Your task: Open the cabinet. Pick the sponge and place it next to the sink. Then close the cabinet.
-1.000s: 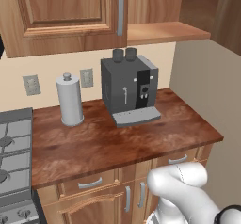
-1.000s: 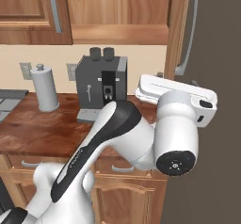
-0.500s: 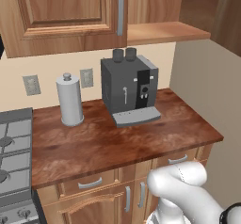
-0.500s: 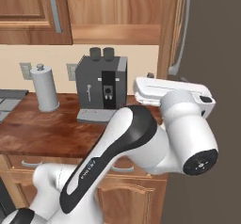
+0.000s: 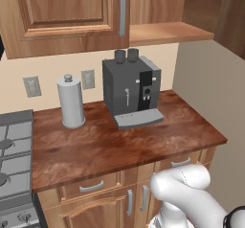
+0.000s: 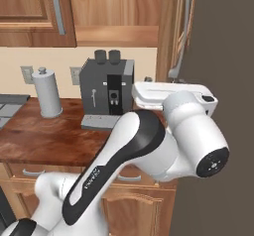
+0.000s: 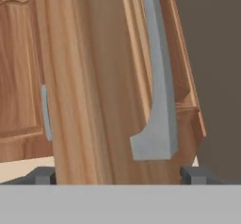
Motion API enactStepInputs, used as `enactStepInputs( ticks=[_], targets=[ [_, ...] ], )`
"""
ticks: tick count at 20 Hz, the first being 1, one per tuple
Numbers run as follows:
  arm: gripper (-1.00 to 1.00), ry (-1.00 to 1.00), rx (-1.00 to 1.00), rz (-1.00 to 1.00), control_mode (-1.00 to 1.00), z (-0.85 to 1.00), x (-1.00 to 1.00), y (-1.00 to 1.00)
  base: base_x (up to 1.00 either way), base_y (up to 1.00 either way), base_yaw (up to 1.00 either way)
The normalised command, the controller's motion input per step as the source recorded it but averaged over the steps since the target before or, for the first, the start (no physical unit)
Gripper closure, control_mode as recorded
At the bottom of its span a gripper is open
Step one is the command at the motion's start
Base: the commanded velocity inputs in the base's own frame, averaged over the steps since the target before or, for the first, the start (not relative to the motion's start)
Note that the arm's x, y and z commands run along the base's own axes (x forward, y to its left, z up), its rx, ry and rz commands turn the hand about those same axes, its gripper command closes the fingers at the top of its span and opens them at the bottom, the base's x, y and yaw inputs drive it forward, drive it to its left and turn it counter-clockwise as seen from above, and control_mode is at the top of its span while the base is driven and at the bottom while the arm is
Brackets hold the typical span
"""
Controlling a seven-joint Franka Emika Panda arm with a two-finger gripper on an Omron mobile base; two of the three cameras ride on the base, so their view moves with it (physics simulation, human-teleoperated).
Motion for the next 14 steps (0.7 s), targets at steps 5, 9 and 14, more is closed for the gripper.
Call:
enactStepInputs(
  ticks=[5, 9, 14],
  targets=[
    [-1.00, 0.00, -0.03, 0.00, -1.00, -0.02, 0.71, 0.57, 0.00, 0.00, 0.00],
    [-1.00, 0.00, -0.01, 0.00, -1.00, -0.01, 0.77, 0.54, 0.00, 0.00, 0.00],
    [-1.00, 0.00, 0.00, 0.00, -1.00, 0.00, 0.90, 0.42, 0.00, 0.00, 0.00]
  ],
)
